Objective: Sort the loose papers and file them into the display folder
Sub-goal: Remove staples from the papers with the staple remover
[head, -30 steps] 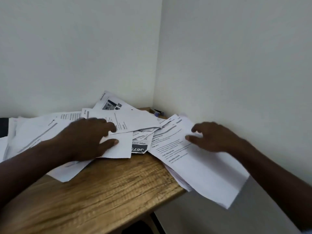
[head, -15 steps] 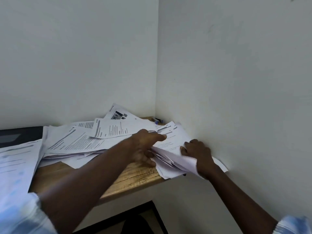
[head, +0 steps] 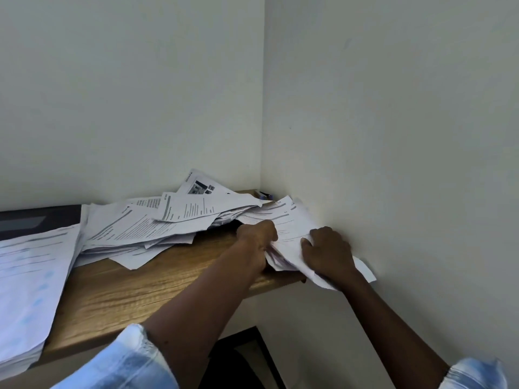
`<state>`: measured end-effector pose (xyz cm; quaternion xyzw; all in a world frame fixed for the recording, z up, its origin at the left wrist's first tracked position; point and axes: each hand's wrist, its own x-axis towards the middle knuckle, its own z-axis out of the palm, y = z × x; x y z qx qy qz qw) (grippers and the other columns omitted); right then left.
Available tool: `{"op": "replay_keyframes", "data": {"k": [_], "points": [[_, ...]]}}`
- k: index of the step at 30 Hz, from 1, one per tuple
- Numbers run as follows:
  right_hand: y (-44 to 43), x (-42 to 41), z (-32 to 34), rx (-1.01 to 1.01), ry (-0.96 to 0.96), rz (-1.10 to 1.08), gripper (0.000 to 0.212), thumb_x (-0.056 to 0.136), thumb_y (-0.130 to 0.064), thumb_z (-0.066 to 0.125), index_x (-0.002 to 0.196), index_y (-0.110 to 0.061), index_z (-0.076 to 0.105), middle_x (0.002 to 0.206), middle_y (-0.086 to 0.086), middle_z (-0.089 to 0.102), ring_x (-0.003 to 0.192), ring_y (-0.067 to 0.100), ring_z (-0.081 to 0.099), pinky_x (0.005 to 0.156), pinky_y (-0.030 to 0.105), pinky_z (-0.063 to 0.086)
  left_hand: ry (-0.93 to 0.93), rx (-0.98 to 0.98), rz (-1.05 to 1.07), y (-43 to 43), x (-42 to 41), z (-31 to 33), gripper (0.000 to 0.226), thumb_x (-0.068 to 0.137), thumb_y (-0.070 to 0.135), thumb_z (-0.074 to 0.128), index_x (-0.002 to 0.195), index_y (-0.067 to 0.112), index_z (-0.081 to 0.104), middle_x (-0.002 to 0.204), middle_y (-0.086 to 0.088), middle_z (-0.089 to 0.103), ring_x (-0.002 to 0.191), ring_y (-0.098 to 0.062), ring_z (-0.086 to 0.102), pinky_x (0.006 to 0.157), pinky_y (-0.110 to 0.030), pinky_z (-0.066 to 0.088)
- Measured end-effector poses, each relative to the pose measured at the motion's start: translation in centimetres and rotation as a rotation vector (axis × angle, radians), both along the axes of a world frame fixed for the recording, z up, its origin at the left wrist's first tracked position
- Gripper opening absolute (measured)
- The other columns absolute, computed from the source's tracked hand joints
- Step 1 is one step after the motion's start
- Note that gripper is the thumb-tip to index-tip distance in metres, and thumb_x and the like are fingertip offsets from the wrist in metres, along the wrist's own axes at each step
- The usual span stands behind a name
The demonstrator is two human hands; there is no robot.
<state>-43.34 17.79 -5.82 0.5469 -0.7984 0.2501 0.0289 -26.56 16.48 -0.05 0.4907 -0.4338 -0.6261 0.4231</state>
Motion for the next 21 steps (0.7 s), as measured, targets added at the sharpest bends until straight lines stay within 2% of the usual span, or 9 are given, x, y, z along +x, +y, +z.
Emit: {"op": "replay_keyframes", "data": {"k": [4, 6, 8, 10, 12, 14, 16, 18, 21], "points": [[1.5, -0.6, -0.1, -0.206, -0.283, 0.055, 0.045, 0.093, -0.042, 0.061, 0.129, -0.015, 0.066, 0.131, 0.007, 0.063, 0.126, 0.028, 0.057, 0.105, 0.039, 0.045, -0.038, -0.069, -0.109, -0.9, 1.5, 0.5, 0.057, 0.057, -0.011, 0.062, 0.115, -0.013, 0.064, 0.110, -0.027, 0.071, 0.096, -0.041, 0.069, 0.093, -0.053, 0.057], [2.2, -0.6, 0.6, -0.322, -0.347, 0.082, 0.048, 0.087, -0.048, 0.062, 0.125, -0.020, 0.066, 0.126, 0.004, 0.065, 0.121, 0.028, 0.060, 0.102, 0.042, 0.049, -0.031, -0.125, -0.147, -0.9, 3.3, 1.5, 0.045, 0.069, -0.020, 0.054, 0.111, -0.013, 0.068, 0.110, -0.031, 0.072, 0.102, -0.045, 0.070, 0.097, -0.059, 0.055], [2.6, -0.4, 1.3, -0.355, -0.444, 0.070, 0.054, 0.090, -0.043, 0.067, 0.137, -0.018, 0.059, 0.136, 0.005, 0.061, 0.126, 0.027, 0.057, 0.105, 0.045, 0.048, -0.079, -0.171, -0.174, -1.1, 5.7, 2.5, 0.045, 0.075, -0.023, 0.050, 0.112, -0.008, 0.071, 0.109, -0.025, 0.075, 0.105, -0.044, 0.071, 0.099, -0.060, 0.054], [3.0, 0.3, 2.6, -0.319, -0.727, 0.087, 0.067, 0.093, -0.040, 0.072, 0.150, -0.020, 0.044, 0.145, 0.006, 0.055, 0.126, 0.029, 0.058, 0.101, 0.048, 0.052, -0.109, -0.212, -0.261, -1.2, 8.2, 3.4, 0.048, 0.079, -0.022, 0.050, 0.117, -0.002, 0.071, 0.114, -0.020, 0.075, 0.110, -0.042, 0.070, 0.103, -0.056, 0.053], [3.2, 0.7, 4.0, -0.261, -1.095, 0.173, 0.066, 0.088, -0.046, 0.078, 0.142, -0.028, 0.045, 0.127, 0.003, 0.064, 0.106, 0.030, 0.069, 0.082, 0.046, 0.058, -0.124, -0.267, -0.363, -1.2, 10.5, 4.3, 0.050, 0.084, -0.022, 0.049, 0.124, 0.000, 0.069, 0.121, -0.019, 0.073, 0.115, -0.041, 0.069, 0.105, -0.053, 0.052], [2.8, 1.1, 4.9, -0.251, -1.289, 0.340, 0.073, 0.075, -0.047, 0.086, 0.135, -0.018, 0.056, 0.118, 0.008, 0.072, 0.100, 0.031, 0.072, 0.080, 0.044, 0.060, -0.133, -0.337, -0.399, -1.2, 12.6, 5.0, 0.047, 0.087, -0.022, 0.051, 0.125, -0.001, 0.067, 0.122, -0.020, 0.073, 0.114, -0.042, 0.069, 0.103, -0.054, 0.053], [2.0, 1.9, 5.7, -0.298, -1.350, 0.492, 0.081, 0.066, -0.041, 0.090, 0.136, -0.013, 0.061, 0.119, 0.011, 0.075, 0.103, 0.033, 0.073, 0.089, 0.045, 0.059, -0.144, -0.415, -0.362, -1.3, 14.6, 5.8, 0.043, 0.088, -0.021, 0.054, 0.124, -0.002, 0.068, 0.121, -0.021, 0.073, 0.112, -0.043, 0.070, 0.100, -0.053, 0.054], [1.2, 3.4, 6.8, -0.396, -1.392, 0.569, 0.099, 0.052, -0.033, 0.100, 0.139, -0.013, 0.058, 0.120, 0.016, 0.074, 0.105, 0.034, 0.073, 0.086, 0.044, 0.061, -0.151, -0.485, -0.308, -1.8, 16.4, 6.6, 0.040, 0.088, -0.020, 0.056, 0.122, -0.004, 0.068, 0.119, -0.021, 0.074, 0.111, -0.043, 0.070, 0.099, -0.052, 0.055], [-0.3, 5.6, 8.9, -0.509, -1.499, 0.637, 0.099, 0.063, -0.011, 0.091, 0.150, -0.012, 0.043, 0.125, 0.019, 0.070, 0.106, 0.034, 0.073, 0.079, 0.041, 0.062, -0.117, -0.551, -0.227, -2.8, 18.8, 7.6, 0.037, 0.089, -0.018, 0.057, 0.122, -0.004, 0.068, 0.119, -0.020, 0.074, 0.111, -0.040, 0.071, 0.098, -0.049, 0.056]]}}
